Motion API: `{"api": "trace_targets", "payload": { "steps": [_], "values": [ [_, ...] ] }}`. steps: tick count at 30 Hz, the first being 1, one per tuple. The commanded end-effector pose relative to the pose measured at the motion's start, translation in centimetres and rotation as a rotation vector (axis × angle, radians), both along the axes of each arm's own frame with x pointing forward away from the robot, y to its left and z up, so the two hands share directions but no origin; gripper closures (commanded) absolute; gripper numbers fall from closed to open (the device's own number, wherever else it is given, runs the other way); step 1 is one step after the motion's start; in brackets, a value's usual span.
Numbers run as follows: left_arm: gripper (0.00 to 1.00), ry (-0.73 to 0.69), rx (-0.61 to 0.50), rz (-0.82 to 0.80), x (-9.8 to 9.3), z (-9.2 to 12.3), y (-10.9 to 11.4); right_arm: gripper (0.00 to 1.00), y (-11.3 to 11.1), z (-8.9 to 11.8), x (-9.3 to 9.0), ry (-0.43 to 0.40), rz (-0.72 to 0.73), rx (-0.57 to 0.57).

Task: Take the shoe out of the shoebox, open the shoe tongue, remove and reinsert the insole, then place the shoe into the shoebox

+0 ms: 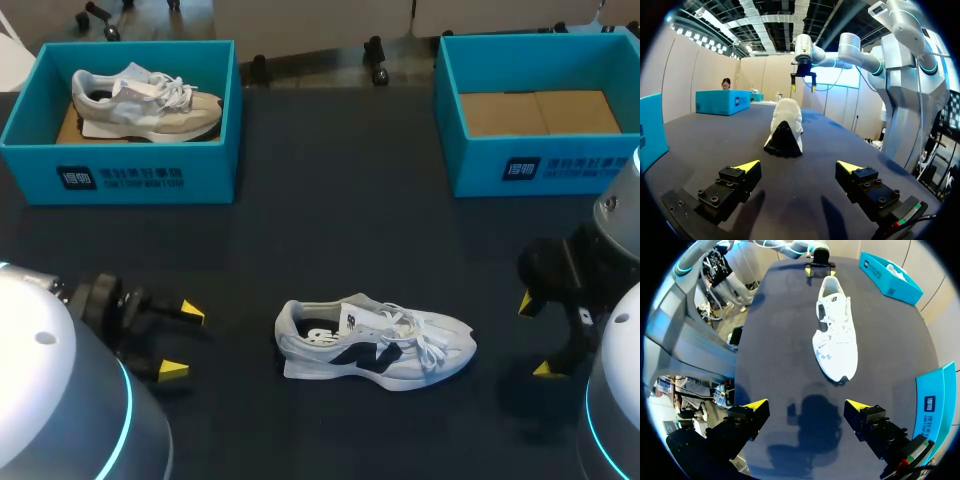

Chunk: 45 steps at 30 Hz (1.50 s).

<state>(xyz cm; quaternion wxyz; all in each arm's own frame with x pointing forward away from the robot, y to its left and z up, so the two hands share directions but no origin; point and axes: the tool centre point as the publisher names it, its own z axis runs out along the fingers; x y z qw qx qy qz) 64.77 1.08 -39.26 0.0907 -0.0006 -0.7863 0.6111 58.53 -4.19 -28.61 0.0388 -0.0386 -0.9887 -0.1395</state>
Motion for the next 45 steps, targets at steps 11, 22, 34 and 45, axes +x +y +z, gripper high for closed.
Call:
{"api": "trace_targets", "payload": {
  "steps": [11, 22, 34, 45],
  "values": [
    [0.00, 0.003, -0.023, 0.056, -0.4, 0.4, -3.0, 0.00, 0.0, -0.1, -0.1, -0.001, 0.001, -0.001],
    [0.00, 0.061, -0.042, 0.065, -0.1, 1.0, -4.0, 0.00, 0.0, -0.1, -0.1, -0.001, 0.001, -0.001],
    [0.00, 0.067, -0.074, 0.064, 0.0, 0.3, -5.0, 0.00, 0.0, -0.1, -0.1, -0.001, 0.001, -0.001],
    [0.00, -0.026, -0.094, 0.074, 1.3, 0.2, -8.2, 0.00, 0.0, -0.1, -0.1, -0.001, 0.001, -0.001]
  ]
}}
